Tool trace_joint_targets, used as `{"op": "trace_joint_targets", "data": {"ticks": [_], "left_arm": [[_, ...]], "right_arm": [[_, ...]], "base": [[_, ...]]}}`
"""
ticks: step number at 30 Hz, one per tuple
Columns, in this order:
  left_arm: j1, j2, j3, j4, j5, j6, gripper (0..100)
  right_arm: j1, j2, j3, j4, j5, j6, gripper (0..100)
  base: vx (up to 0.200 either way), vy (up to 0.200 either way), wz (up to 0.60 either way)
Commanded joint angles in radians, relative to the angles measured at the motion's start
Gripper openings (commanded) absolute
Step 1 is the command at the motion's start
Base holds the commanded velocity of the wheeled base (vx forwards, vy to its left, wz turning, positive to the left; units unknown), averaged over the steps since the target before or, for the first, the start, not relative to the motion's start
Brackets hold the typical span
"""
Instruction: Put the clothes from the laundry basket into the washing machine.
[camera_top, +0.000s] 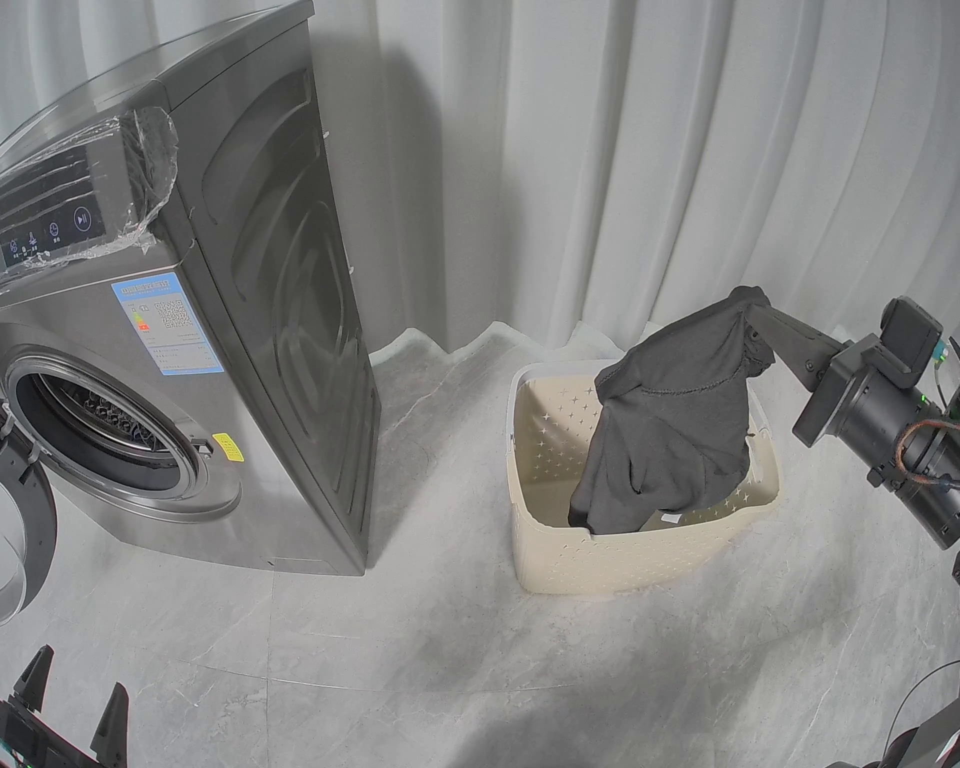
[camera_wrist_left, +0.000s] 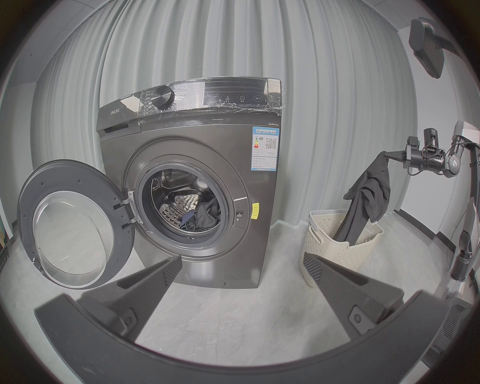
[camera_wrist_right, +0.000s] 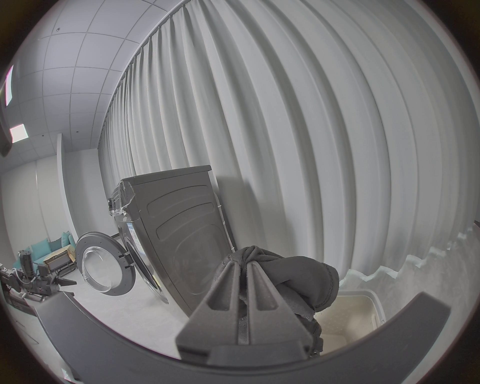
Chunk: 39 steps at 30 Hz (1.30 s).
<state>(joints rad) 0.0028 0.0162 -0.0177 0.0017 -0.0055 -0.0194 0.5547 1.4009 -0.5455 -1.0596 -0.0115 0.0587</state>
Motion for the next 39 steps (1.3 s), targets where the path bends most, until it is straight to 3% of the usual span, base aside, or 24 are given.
{"op": "trace_joint_targets", "data": {"ticks": [1,7,23,28,39], "left_arm": [[0.0,-0.016,0.016,0.0,-0.001,0.002,100],[0.0,-0.016,0.016,0.0,0.001,-0.002,100],[0.0,-0.016,0.016,0.0,-0.002,0.001,100],[0.0,-0.016,0.016,0.0,-0.002,-0.001,100],[0.0,-0.016,0.016,0.0,-0.001,-0.002,100]], "right_arm": [[-0.001,-0.042,-0.004,0.021,-0.001,0.0,0],[-0.001,-0.042,-0.001,0.02,-0.001,0.0,0],[0.007,-0.048,0.007,0.021,-0.001,-0.004,0],[0.014,-0.048,0.012,0.021,-0.027,-0.004,0],[0.014,-0.049,0.013,0.021,-0.03,-0.004,0]], "base": [[0.0,0.0,0.0],[0.0,0.0,0.0],[0.0,0.2,0.0],[0.0,0.2,0.0],[0.0,0.2,0.0]]}}
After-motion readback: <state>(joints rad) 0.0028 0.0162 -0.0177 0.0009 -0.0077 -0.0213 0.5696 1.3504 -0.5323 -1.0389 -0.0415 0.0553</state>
